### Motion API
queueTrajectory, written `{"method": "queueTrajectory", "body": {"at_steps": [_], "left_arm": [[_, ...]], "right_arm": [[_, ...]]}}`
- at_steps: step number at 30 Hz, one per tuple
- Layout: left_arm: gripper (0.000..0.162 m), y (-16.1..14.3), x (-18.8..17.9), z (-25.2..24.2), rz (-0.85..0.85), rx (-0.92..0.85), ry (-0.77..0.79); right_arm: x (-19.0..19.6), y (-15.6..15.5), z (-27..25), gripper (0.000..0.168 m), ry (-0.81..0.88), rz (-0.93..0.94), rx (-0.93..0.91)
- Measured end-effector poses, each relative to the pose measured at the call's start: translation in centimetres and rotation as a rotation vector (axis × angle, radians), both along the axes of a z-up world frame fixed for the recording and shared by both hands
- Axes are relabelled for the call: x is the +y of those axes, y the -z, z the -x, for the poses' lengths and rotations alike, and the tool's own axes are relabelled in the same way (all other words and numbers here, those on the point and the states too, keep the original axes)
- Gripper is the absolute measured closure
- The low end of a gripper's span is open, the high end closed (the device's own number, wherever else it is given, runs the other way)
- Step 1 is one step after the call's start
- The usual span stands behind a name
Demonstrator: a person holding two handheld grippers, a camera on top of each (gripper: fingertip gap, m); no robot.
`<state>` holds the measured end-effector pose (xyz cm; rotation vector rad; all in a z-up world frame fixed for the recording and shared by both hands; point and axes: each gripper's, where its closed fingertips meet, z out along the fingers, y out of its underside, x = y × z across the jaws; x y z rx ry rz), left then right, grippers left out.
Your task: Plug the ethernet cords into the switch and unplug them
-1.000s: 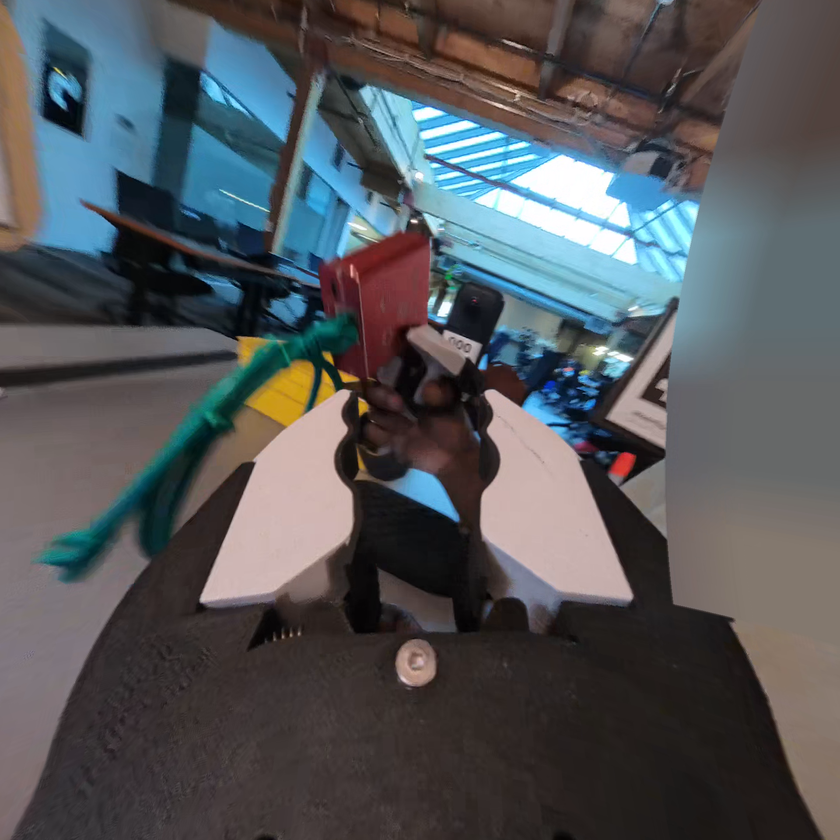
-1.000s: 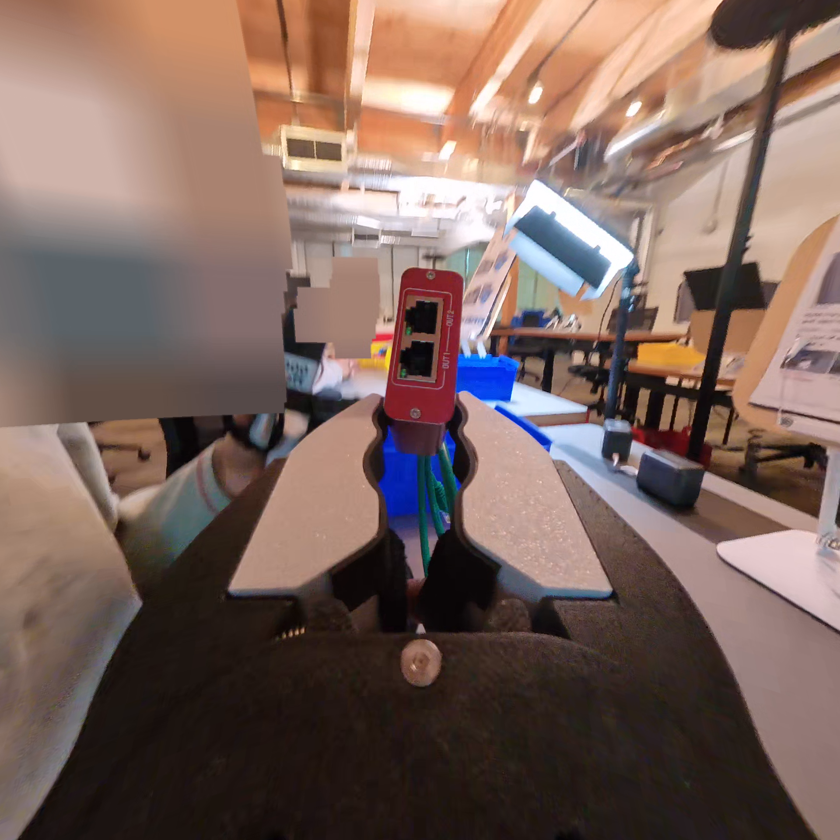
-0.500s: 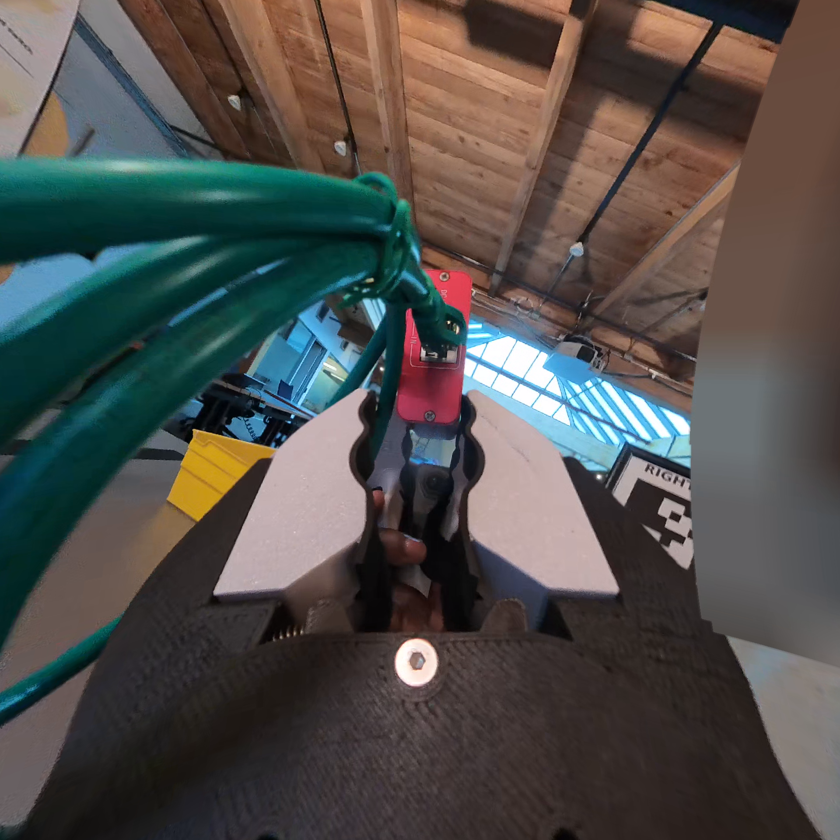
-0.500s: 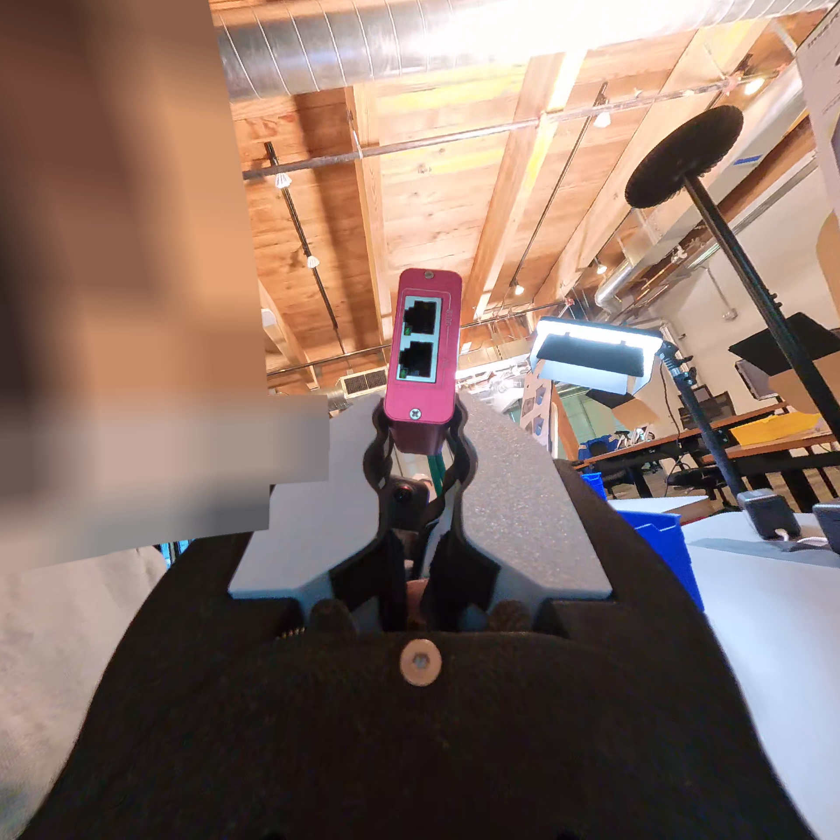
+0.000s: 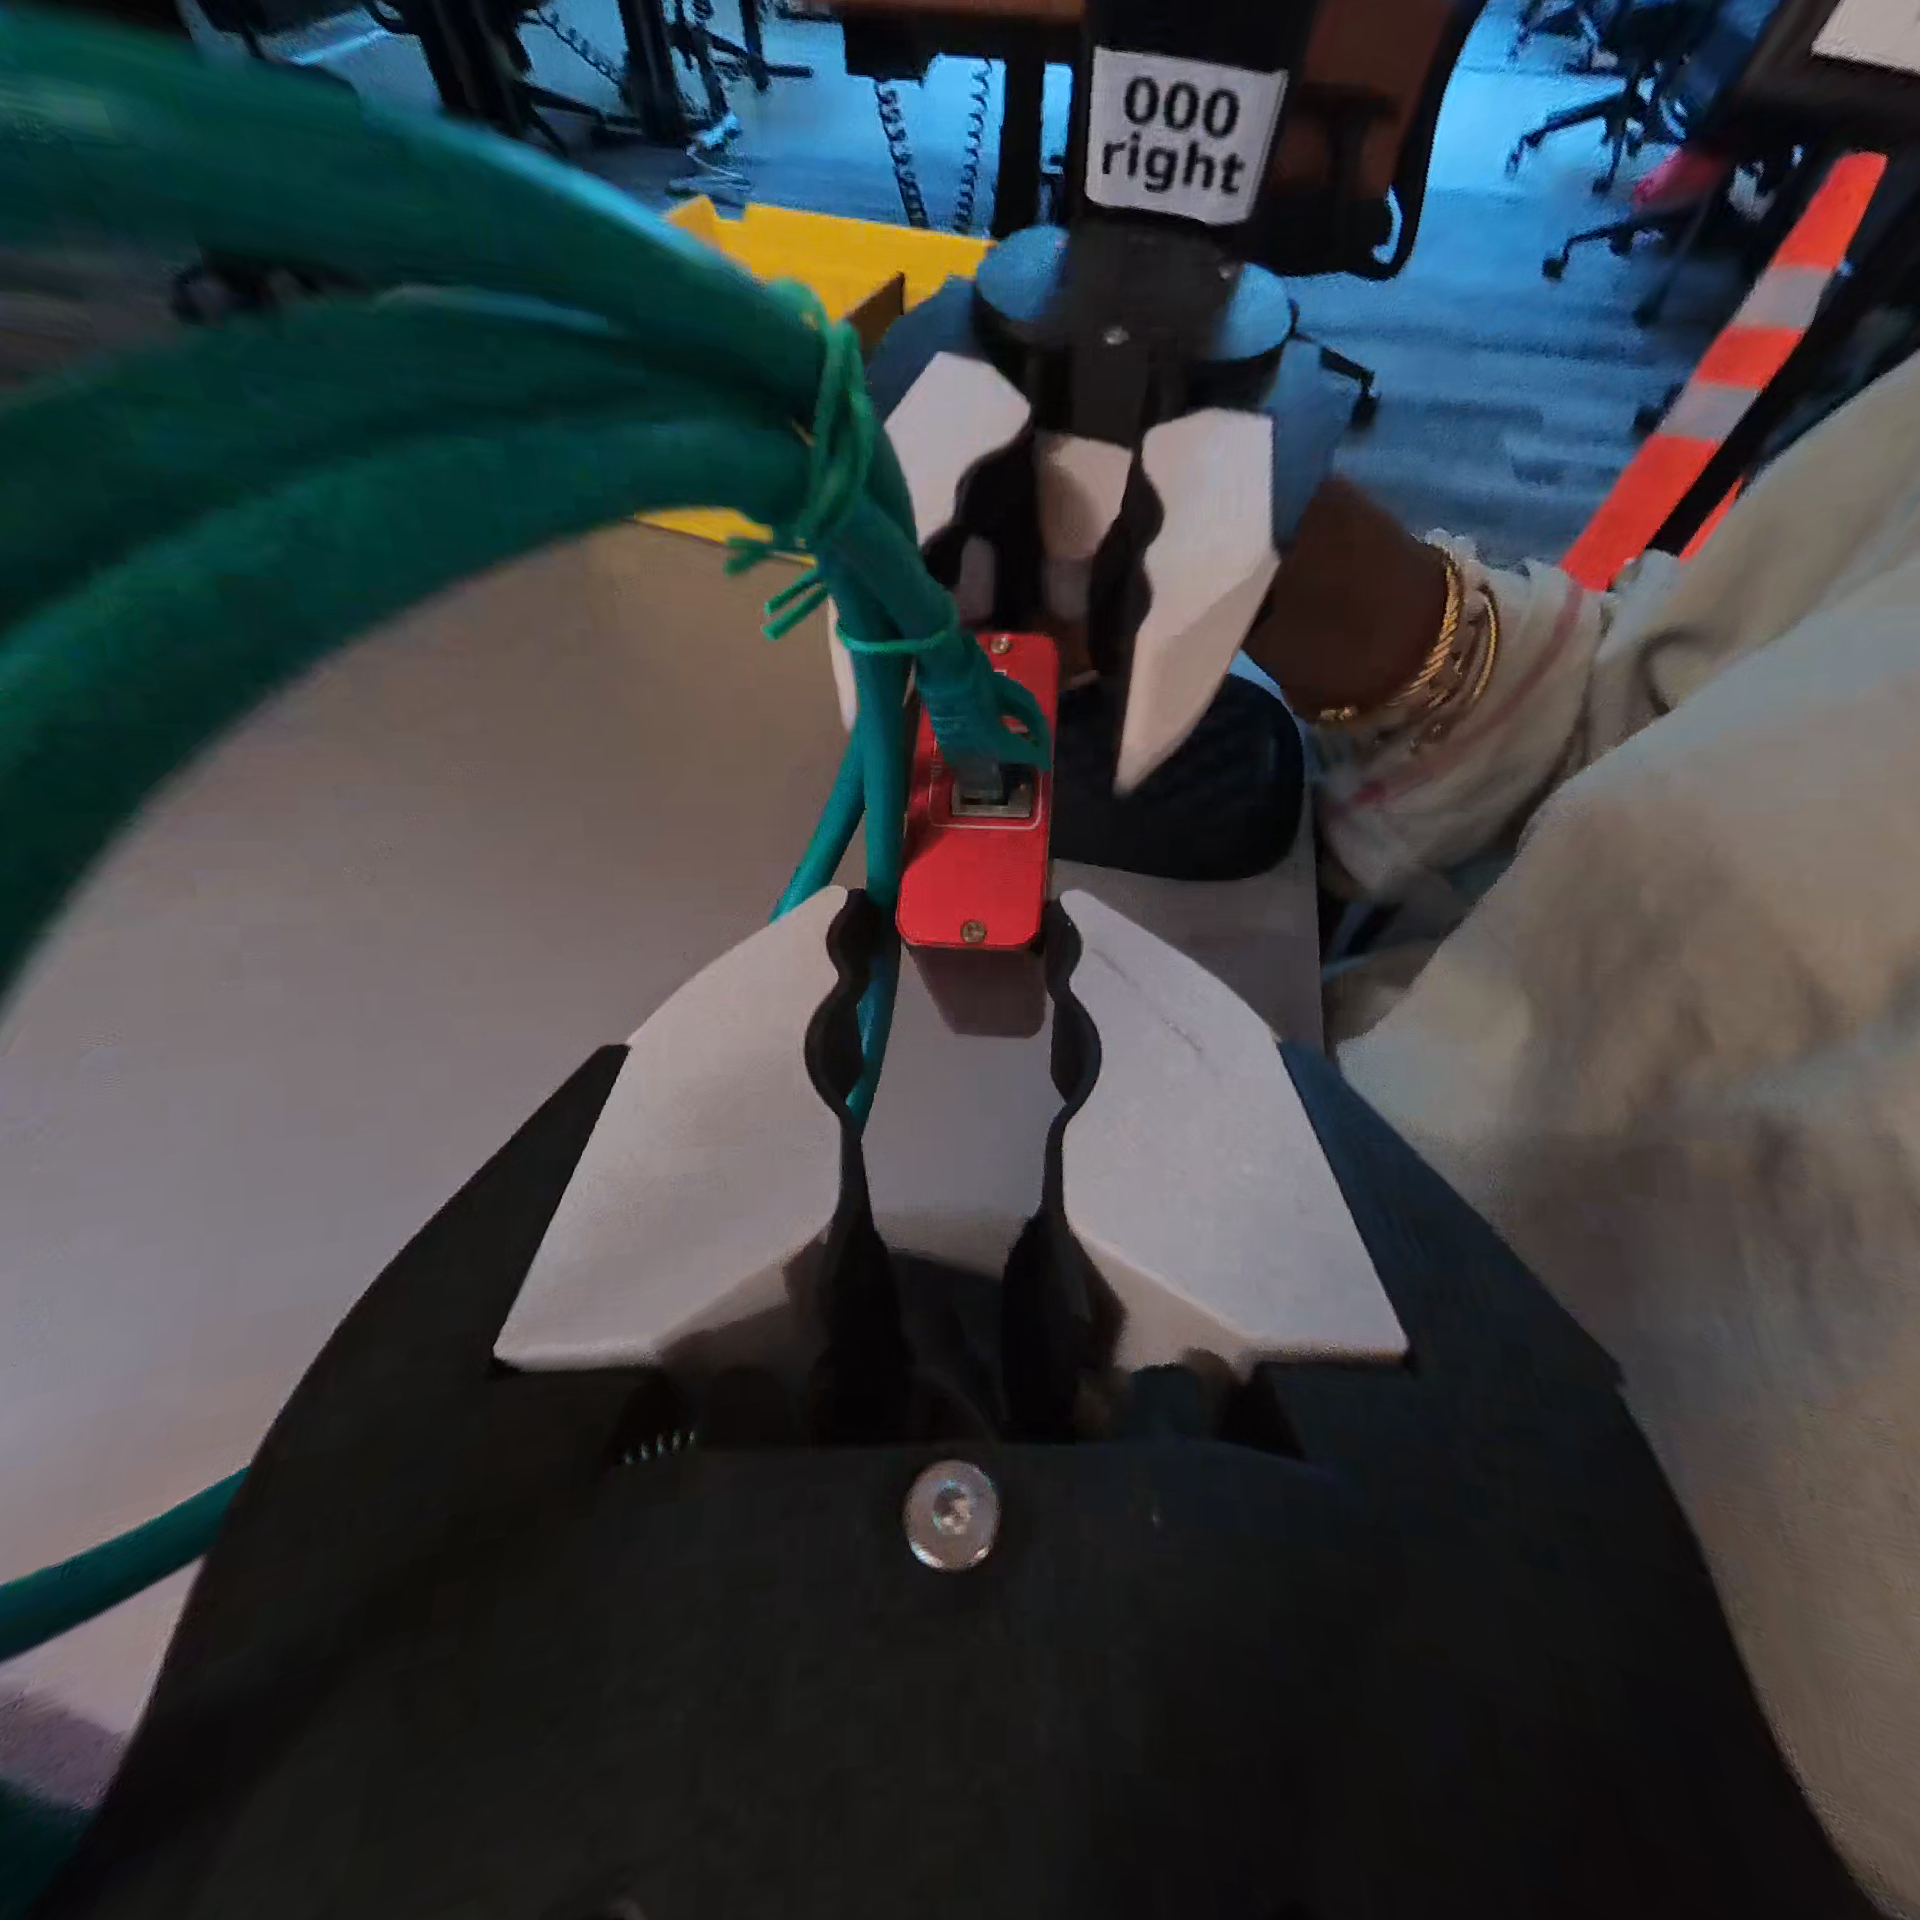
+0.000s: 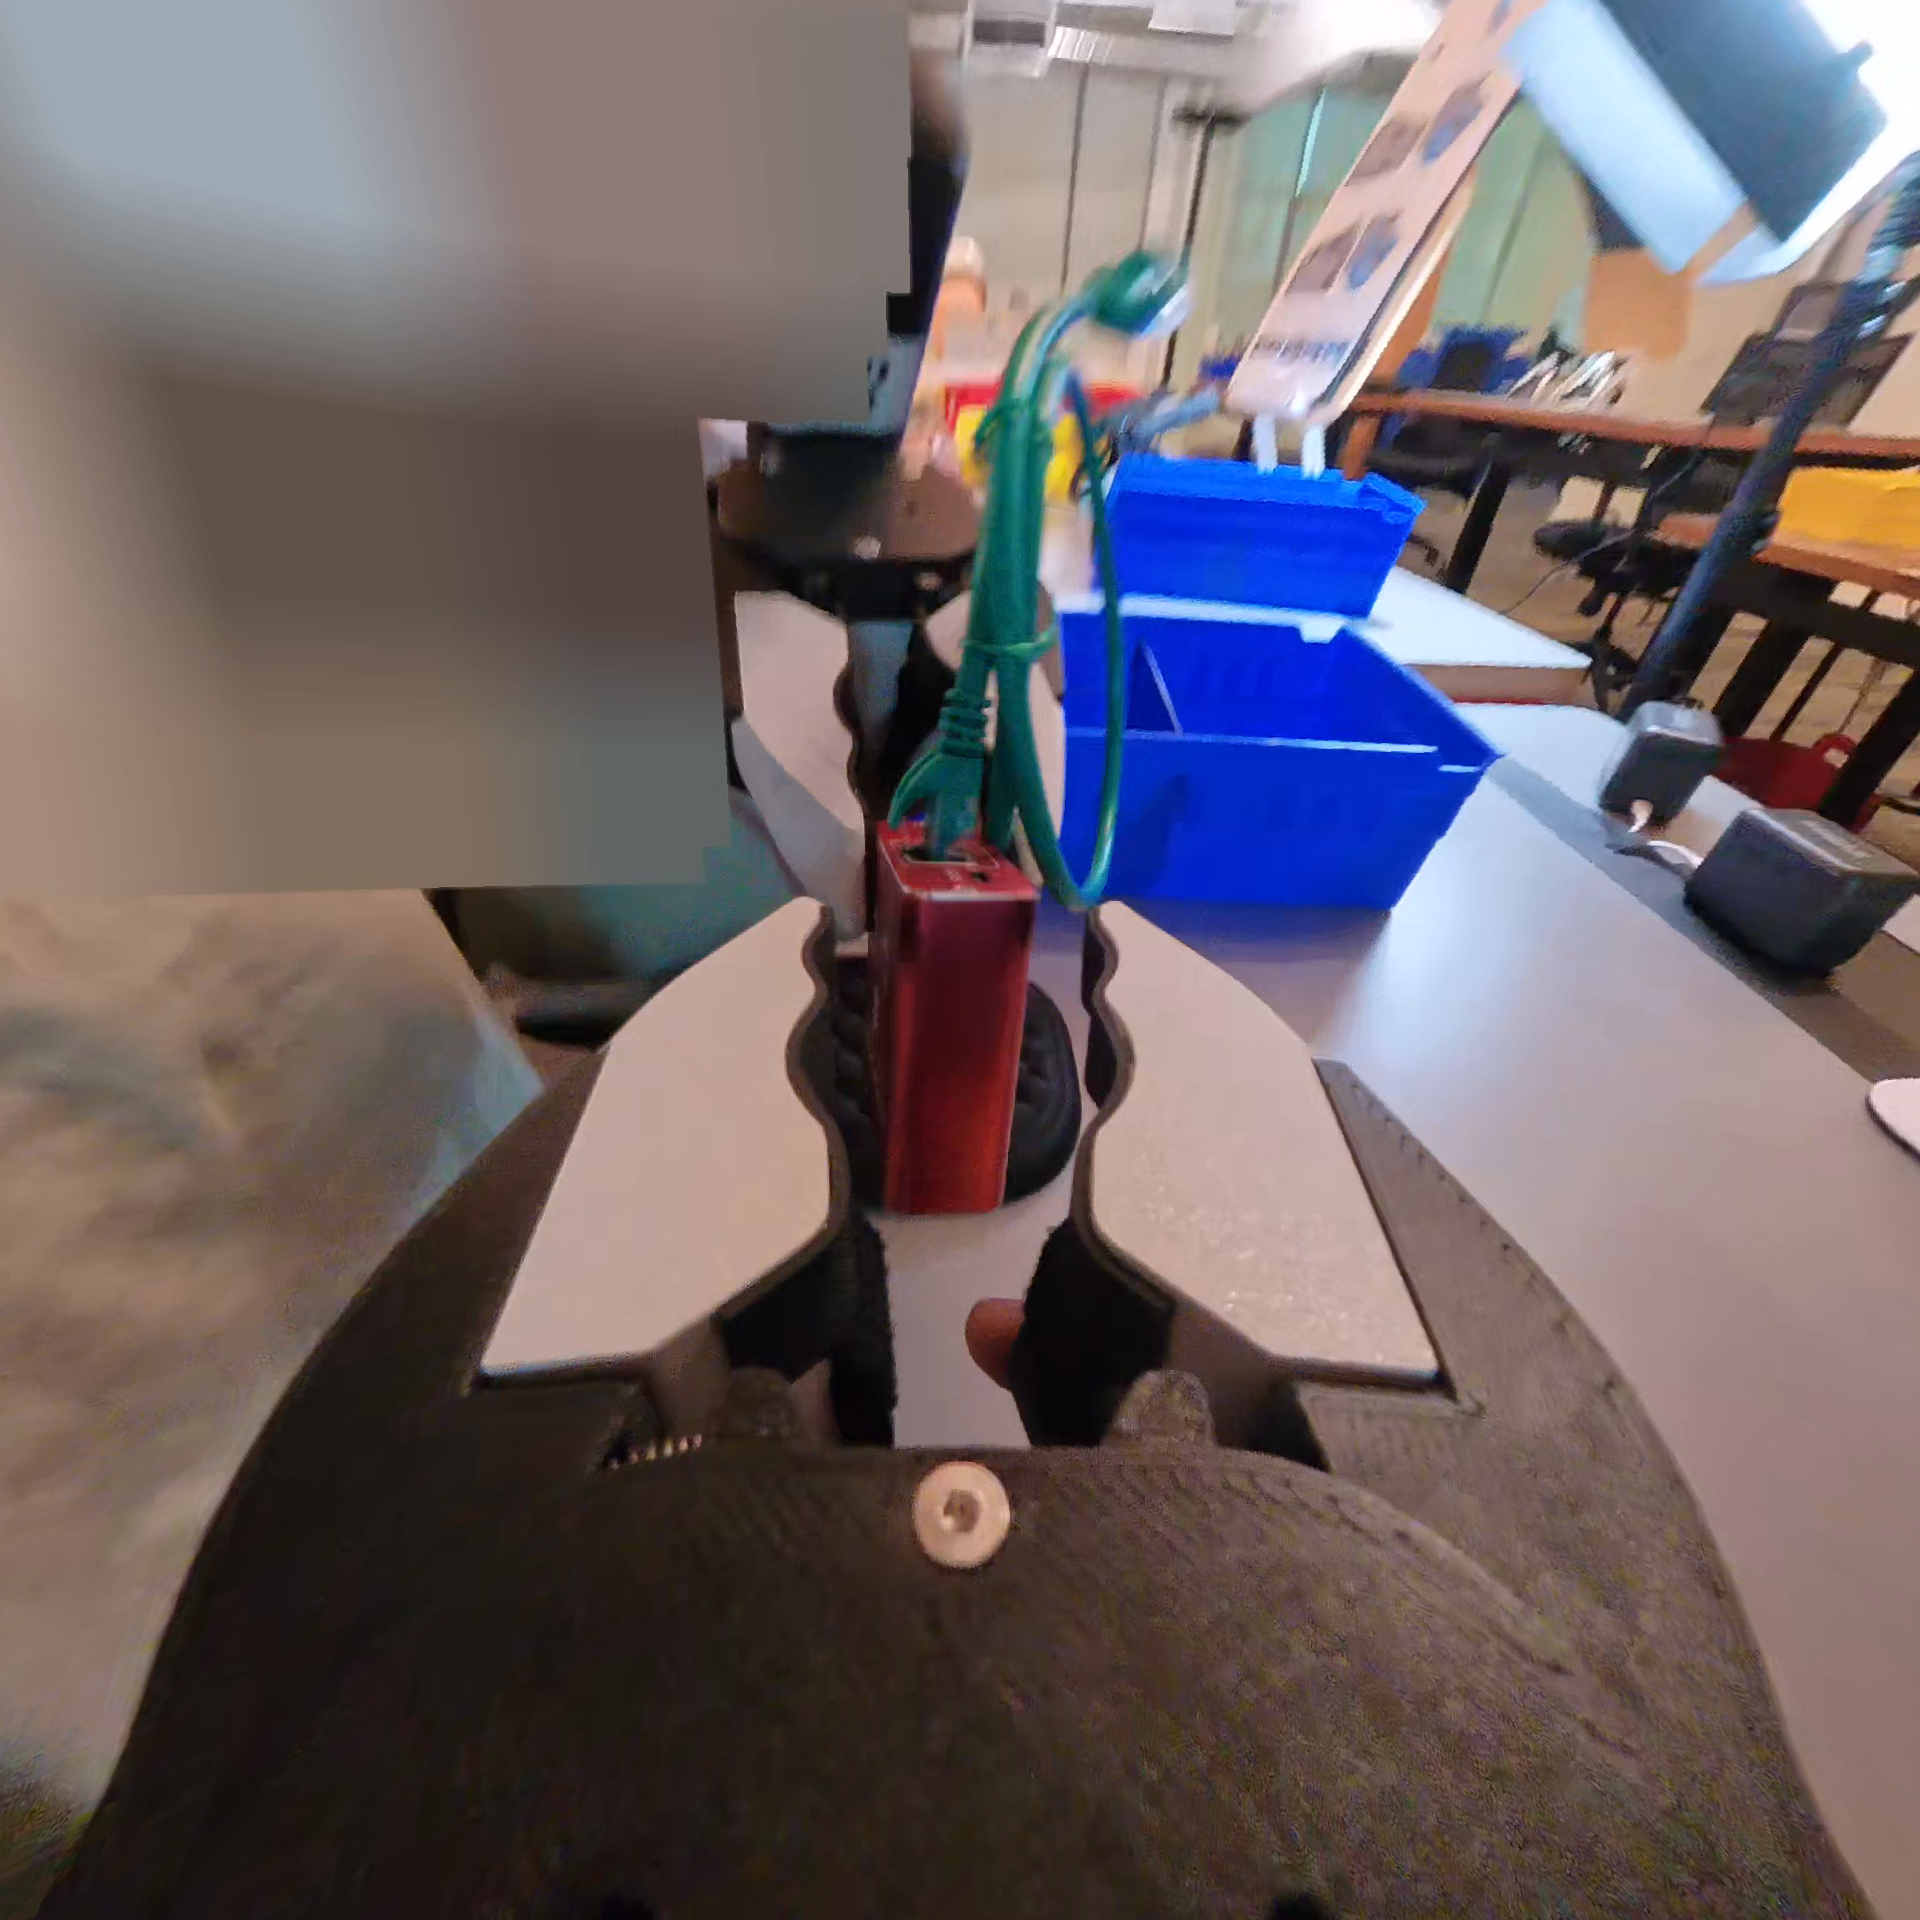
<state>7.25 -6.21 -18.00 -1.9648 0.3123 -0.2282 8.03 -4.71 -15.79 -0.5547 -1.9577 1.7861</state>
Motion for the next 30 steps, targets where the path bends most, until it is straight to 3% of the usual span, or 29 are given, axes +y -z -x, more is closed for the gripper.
{"method": "queueTrajectory", "body": {"at_steps": [2, 4, 11, 16, 21, 23, 25, 28, 30], "left_arm": [[0.130, 0.1, 0.0, -0.3, 0.020, 0.020, 0.025], [0.128, -0.3, 0.1, 0.0, -0.007, 0.050, 0.010], [0.114, -5.7, 0.3, 1.3, -0.462, -0.130, -0.179], [0.107, -2.9, 1.6, -0.1, -0.399, -0.290, -0.161], [0.107, -2.3, 3.3, -2.4, -0.379, -0.319, -0.050], [0.129, -2.2, 3.5, -2.7, -0.379, -0.295, -0.024], [0.134, -2.2, 3.0, -2.8, -0.363, -0.329, 0.016], [0.134, -1.2, 2.1, -2.6, -0.294, -0.305, 0.048], [0.134, -0.3, 1.8, -2.5, -0.236, -0.277, 0.050]], "right_arm": [[-1.0, 1.0, 0.3, 0.137, -0.020, -0.105, 0.006], [-1.2, 0.7, 0.3, 0.140, -0.024, -0.077, 0.041], [1.8, -2.7, 0.4, 0.142, 0.046, 0.490, 0.164], [3.0, -4.1, -0.2, 0.142, 0.013, 0.728, 0.206], [1.0, -3.7, -0.4, 0.142, -0.043, 0.720, 0.178], [0.3, -3.6, -0.5, 0.142, -0.068, 0.731, 0.164], [0.1, -3.3, -0.5, 0.142, -0.096, 0.726, 0.124], [-0.5, -1.6, -0.6, 0.141, -0.130, 0.571, 0.017], [-0.2, -1.5, -1.2, 0.130, -0.168, 0.524, -0.007]]}}
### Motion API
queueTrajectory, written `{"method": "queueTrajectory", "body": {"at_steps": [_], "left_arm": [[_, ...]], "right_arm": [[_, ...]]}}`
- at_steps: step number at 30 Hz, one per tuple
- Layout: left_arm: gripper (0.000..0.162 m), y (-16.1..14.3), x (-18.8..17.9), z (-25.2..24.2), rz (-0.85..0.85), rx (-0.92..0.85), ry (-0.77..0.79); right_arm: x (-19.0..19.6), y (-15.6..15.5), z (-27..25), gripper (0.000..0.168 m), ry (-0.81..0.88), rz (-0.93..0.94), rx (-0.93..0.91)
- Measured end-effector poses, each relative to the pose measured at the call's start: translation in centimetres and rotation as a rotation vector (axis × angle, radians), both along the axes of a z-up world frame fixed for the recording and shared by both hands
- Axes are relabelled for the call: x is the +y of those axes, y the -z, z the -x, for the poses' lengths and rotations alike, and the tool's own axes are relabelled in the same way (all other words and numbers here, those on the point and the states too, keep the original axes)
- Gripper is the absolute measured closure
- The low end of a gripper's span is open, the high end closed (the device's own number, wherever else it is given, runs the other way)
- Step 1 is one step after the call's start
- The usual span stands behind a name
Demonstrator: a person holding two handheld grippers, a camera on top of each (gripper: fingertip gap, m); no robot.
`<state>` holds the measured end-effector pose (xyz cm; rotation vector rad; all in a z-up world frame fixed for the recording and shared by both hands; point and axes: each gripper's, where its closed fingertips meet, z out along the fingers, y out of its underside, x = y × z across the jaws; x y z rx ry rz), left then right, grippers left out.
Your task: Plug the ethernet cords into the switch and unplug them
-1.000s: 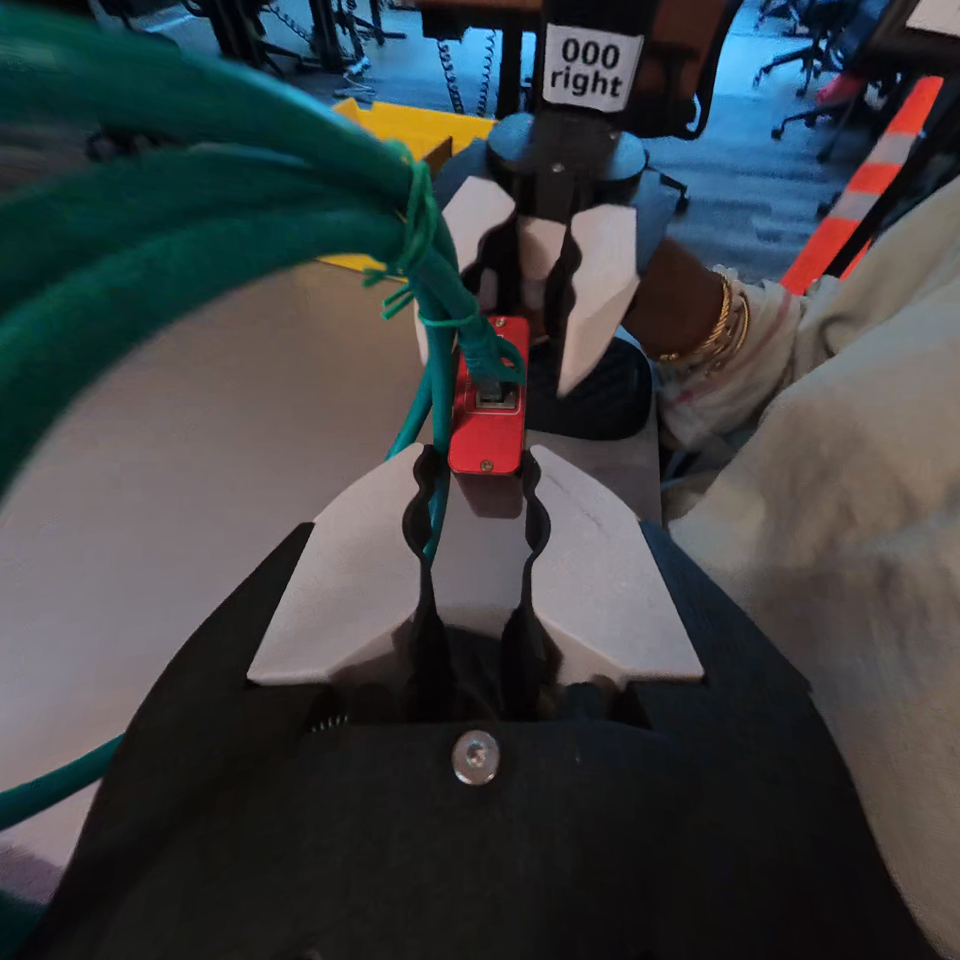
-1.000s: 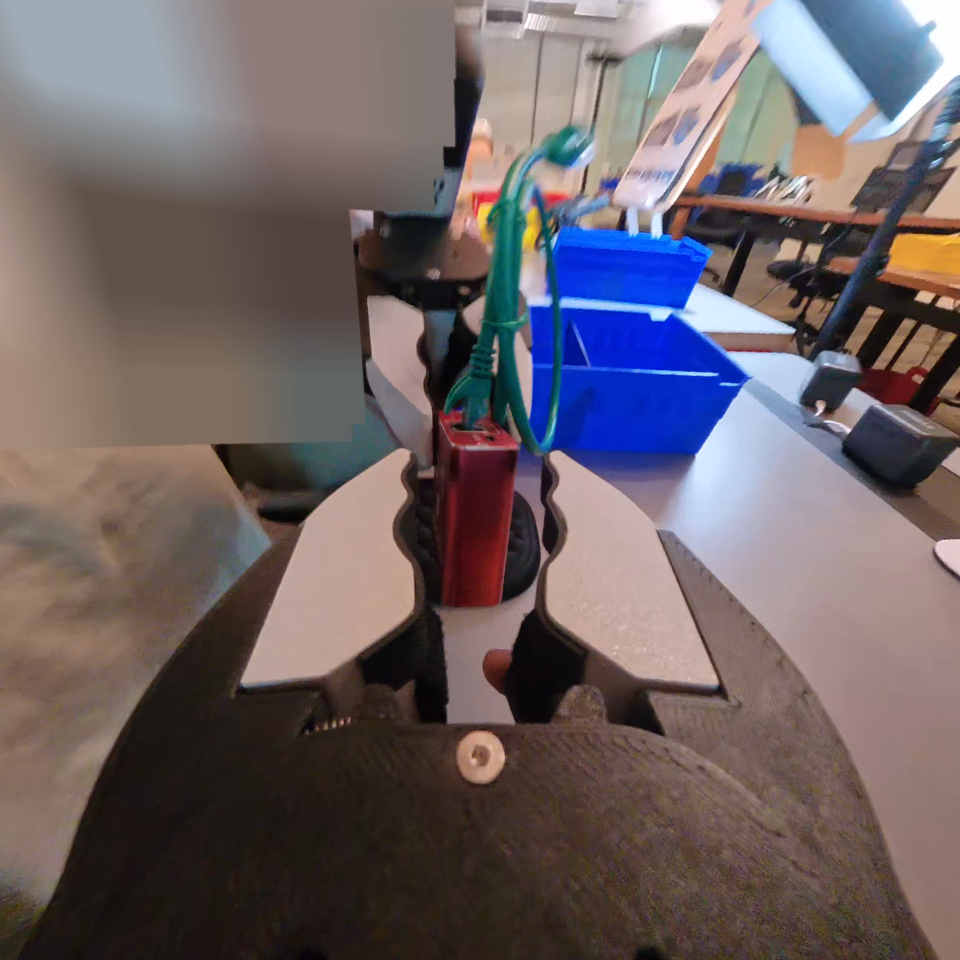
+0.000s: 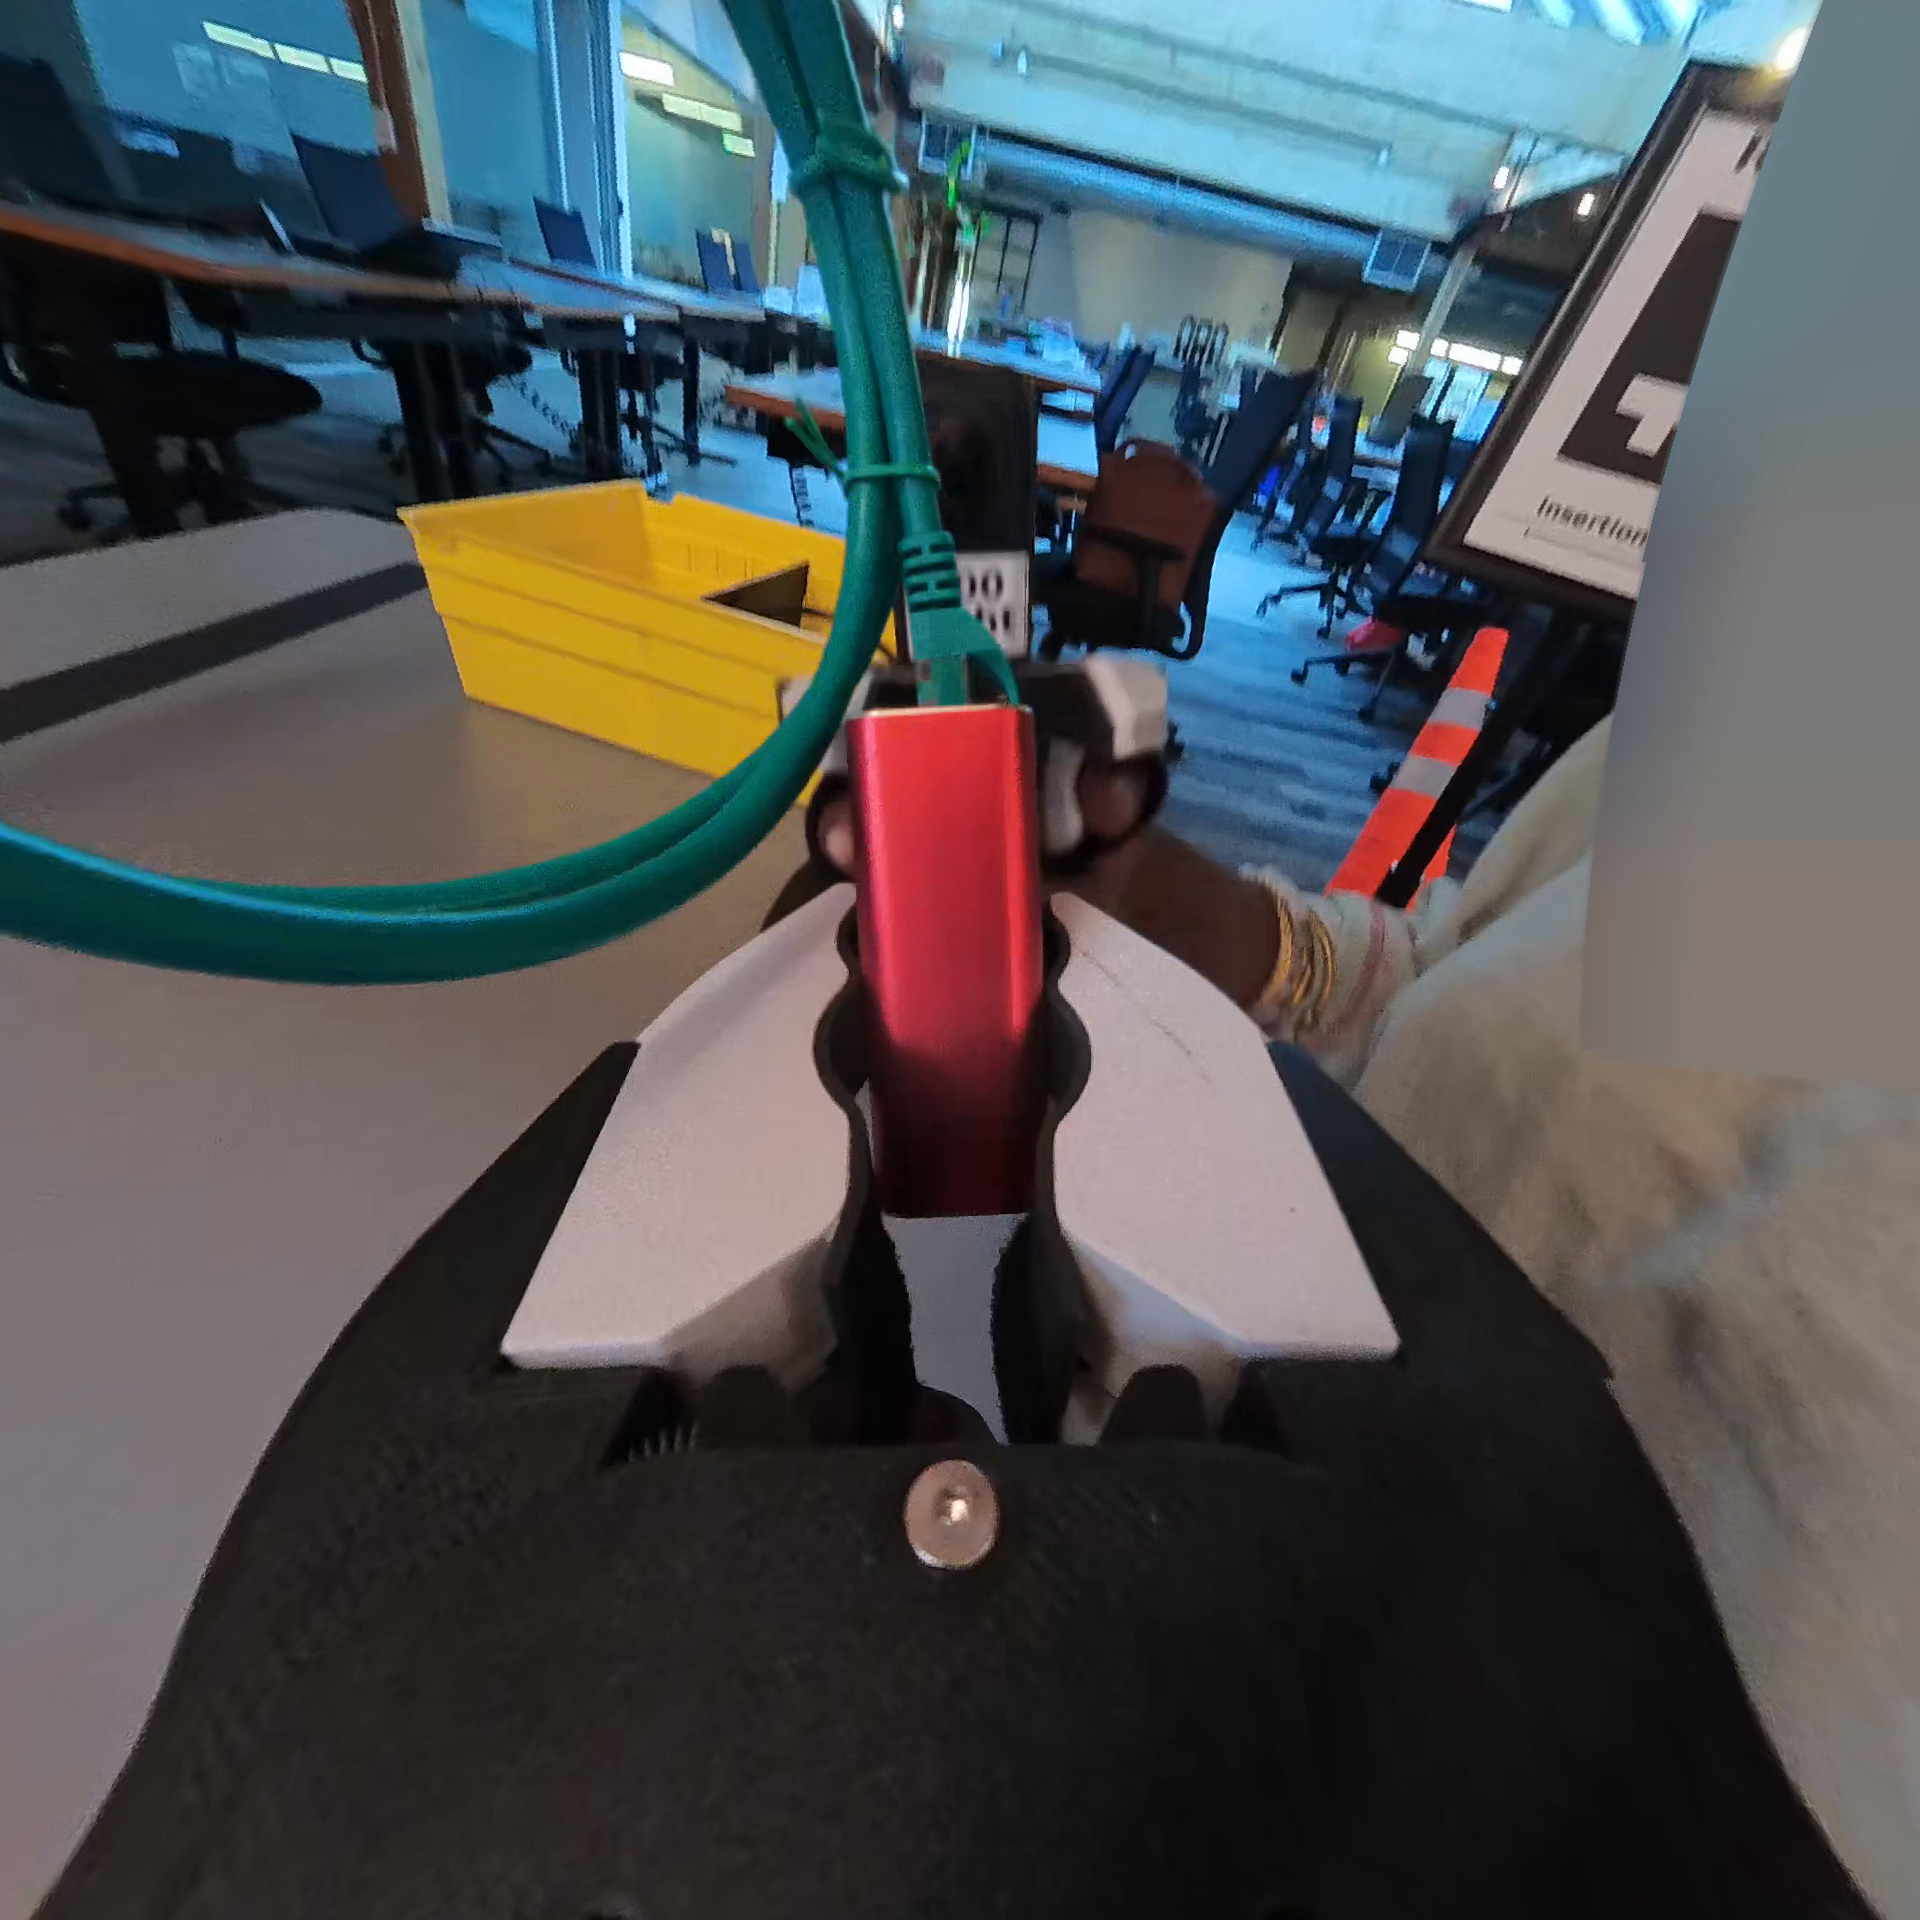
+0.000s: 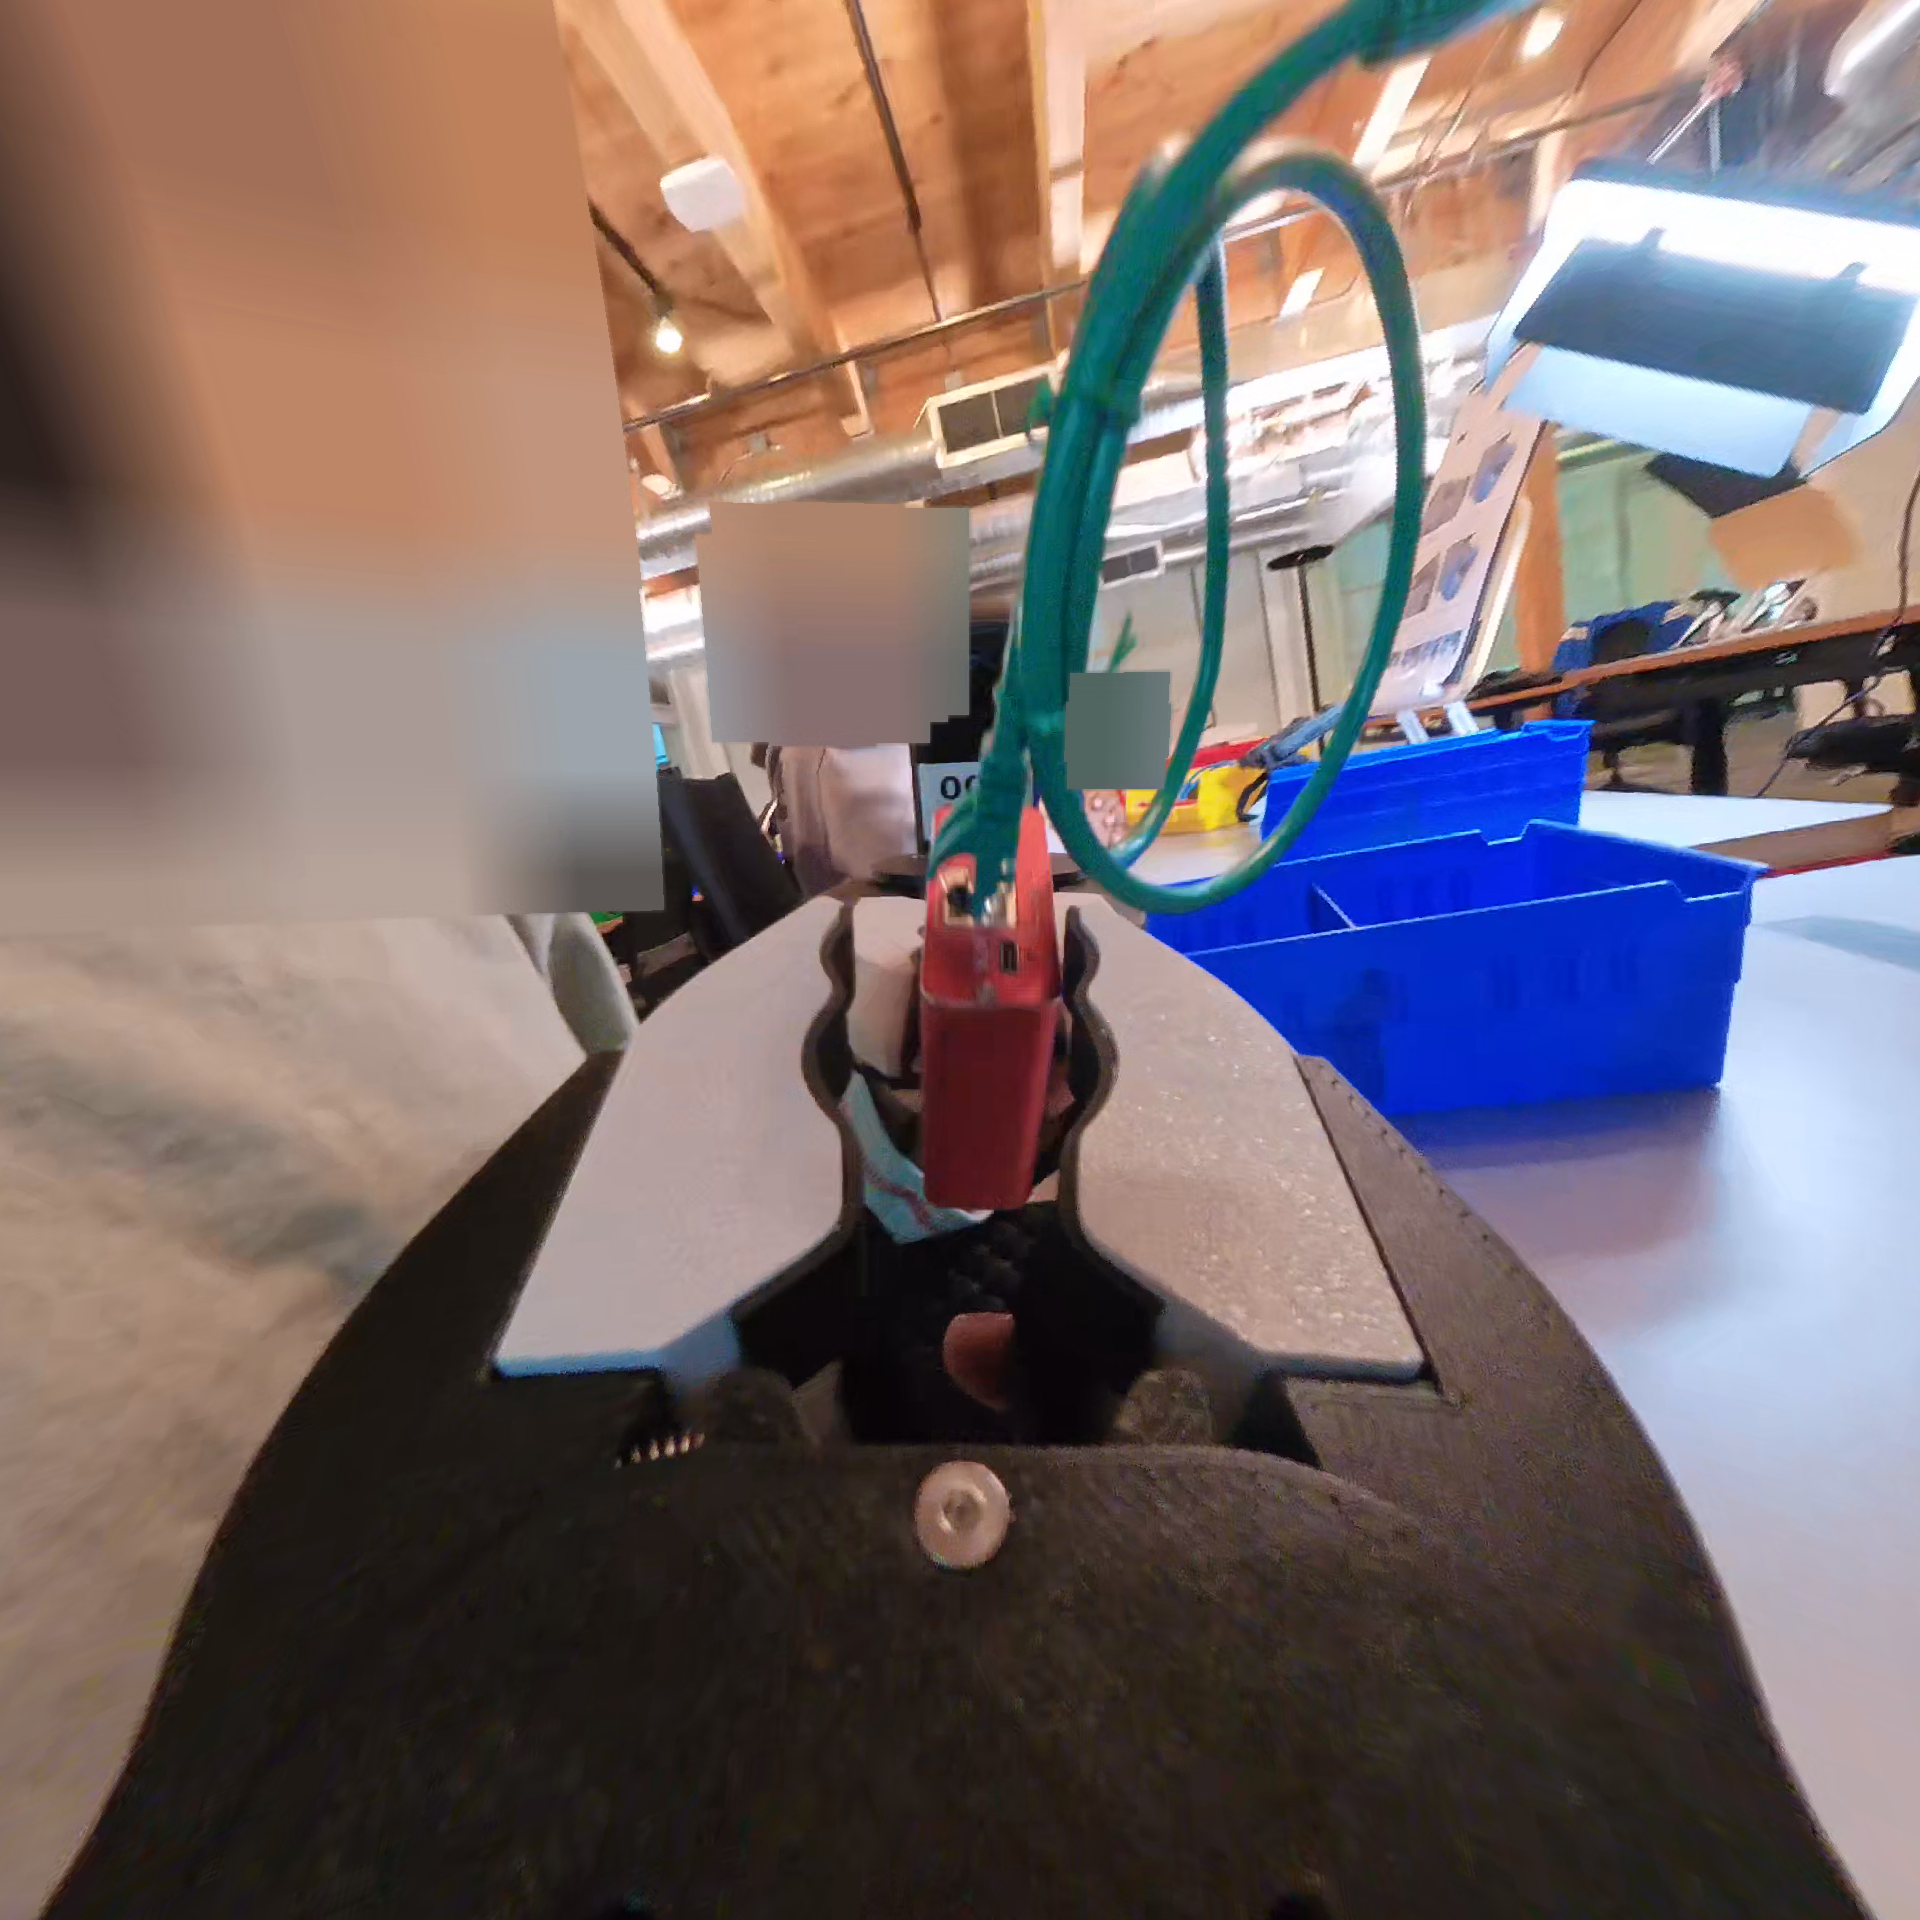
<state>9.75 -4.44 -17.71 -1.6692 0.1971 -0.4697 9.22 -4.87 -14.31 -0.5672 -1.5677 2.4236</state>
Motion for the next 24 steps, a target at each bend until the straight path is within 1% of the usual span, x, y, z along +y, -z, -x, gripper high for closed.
{"method": "queueTrajectory", "body": {"at_steps": [3, 5, 7, 12, 16, 24], "left_arm": [[0.134, 1.2, -0.4, 0.1, 0.074, 0.055, 0.019], [0.134, 1.7, -0.5, -0.1, 0.102, 0.078, 0.034], [0.134, 1.9, -0.6, -0.1, 0.120, 0.095, 0.044], [0.134, 2.6, -0.6, -0.3, 0.157, 0.123, 0.054], [0.134, 3.2, -0.7, -0.5, 0.188, 0.145, 0.061], [0.134, 3.2, -0.2, -0.6, 0.158, 0.134, 0.066]], "right_arm": [[0.4, -0.1, -0.7, 0.136, -0.055, -0.064, -0.027], [0.2, 0.7, -0.6, 0.141, -0.055, -0.160, -0.045], [0.1, 1.1, -0.6, 0.144, -0.049, -0.212, -0.043], [0.1, 1.3, -0.3, 0.153, -0.073, -0.183, -0.068], [-0.4, 2.0, -0.4, 0.150, -0.090, -0.200, -0.070], [-0.1, 2.3, -0.6, 0.154, -0.053, -0.242, -0.012]]}}
